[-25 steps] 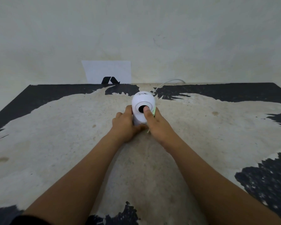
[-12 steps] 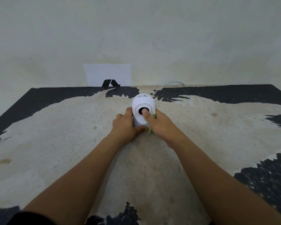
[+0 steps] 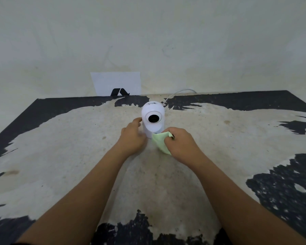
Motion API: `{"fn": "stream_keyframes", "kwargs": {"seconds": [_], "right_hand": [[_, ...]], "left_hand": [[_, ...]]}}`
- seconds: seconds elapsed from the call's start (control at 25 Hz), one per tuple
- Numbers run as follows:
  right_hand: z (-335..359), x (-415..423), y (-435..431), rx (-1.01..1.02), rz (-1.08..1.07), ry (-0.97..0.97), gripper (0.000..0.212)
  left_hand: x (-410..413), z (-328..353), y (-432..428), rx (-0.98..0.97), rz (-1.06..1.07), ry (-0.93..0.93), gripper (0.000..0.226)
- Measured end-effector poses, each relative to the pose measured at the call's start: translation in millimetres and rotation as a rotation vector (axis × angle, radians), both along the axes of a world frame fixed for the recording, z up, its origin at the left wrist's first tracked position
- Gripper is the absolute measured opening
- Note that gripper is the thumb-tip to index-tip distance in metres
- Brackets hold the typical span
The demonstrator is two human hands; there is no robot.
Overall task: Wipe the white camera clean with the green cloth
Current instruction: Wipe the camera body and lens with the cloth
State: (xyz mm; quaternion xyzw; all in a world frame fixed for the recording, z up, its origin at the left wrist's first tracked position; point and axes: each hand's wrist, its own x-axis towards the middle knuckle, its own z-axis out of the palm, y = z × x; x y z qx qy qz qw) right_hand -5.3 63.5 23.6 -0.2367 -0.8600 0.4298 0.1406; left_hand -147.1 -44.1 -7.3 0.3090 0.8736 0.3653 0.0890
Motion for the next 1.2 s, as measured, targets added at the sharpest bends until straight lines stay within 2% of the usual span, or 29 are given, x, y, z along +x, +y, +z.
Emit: {"fn": "stream_keyframes", "kwargs": {"seconds": [0.08, 0.16, 0.24, 0.32, 0.36, 0.44, 0.6, 0.68, 0.8, 0.88, 1.04, 1.2], "right_hand": [[1.1, 3.0, -1.7, -0.105, 0.051, 0.044, 0.026], [3.1, 1.3, -4.7, -0.235, 0.085, 0.09, 0.023], [4.7, -2.6, -8.4, -0.328, 0.111, 0.129, 0.021], [3.9, -7.3, -10.0, -0.352, 0.126, 0.157, 0.019], [3.2, -9.1, -8.8, -0.363, 0.125, 0.164, 0.017], [4.9, -11.6, -2.0, -0.414, 0.091, 0.179, 0.012], [12.0, -22.2, 27.1, -0.377, -0.132, 0.2, 0.014], [14.9, -31.1, 37.7, -0.365, -0.157, 0.19, 0.02], [13.8, -46.4, 39.1, -0.438, -0.087, 0.176, 0.037], [9.0, -54.2, 34.8, -0.491, -0.041, 0.196, 0.029], [-5.0, -60.6, 33.8, -0.501, -0.067, 0.211, 0.036], [-7.1, -60.8, 36.4, -0.535, -0.07, 0.208, 0.043]], "left_hand": [[19.6, 11.1, -13.1, 0.258, 0.053, -0.094, 0.033], [41.0, 26.0, -23.7, 0.465, 0.004, -0.346, 0.026], [49.2, 28.6, -30.1, 0.541, -0.094, -0.568, 0.032], [47.8, 25.2, -31.6, 0.548, -0.117, -0.652, 0.017], [45.3, 23.7, -31.3, 0.551, -0.078, -0.657, 0.01], [37.6, 22.4, -31.7, 0.603, 0.082, -0.679, 0.014], [12.3, 19.6, -33.9, 0.814, 0.44, -0.773, 0.015], [6.4, 16.8, -25.9, 0.82, 0.5, -0.788, 0.011], [13.5, 15.4, -2.7, 0.762, 0.455, -0.803, 0.008], [19.5, 13.8, 11.2, 0.709, 0.401, -0.749, 0.006], [31.5, 21.8, 23.2, 0.658, 0.313, -0.642, 0.023], [34.1, 35.3, 20.5, 0.767, 0.218, -0.468, 0.036]]}}
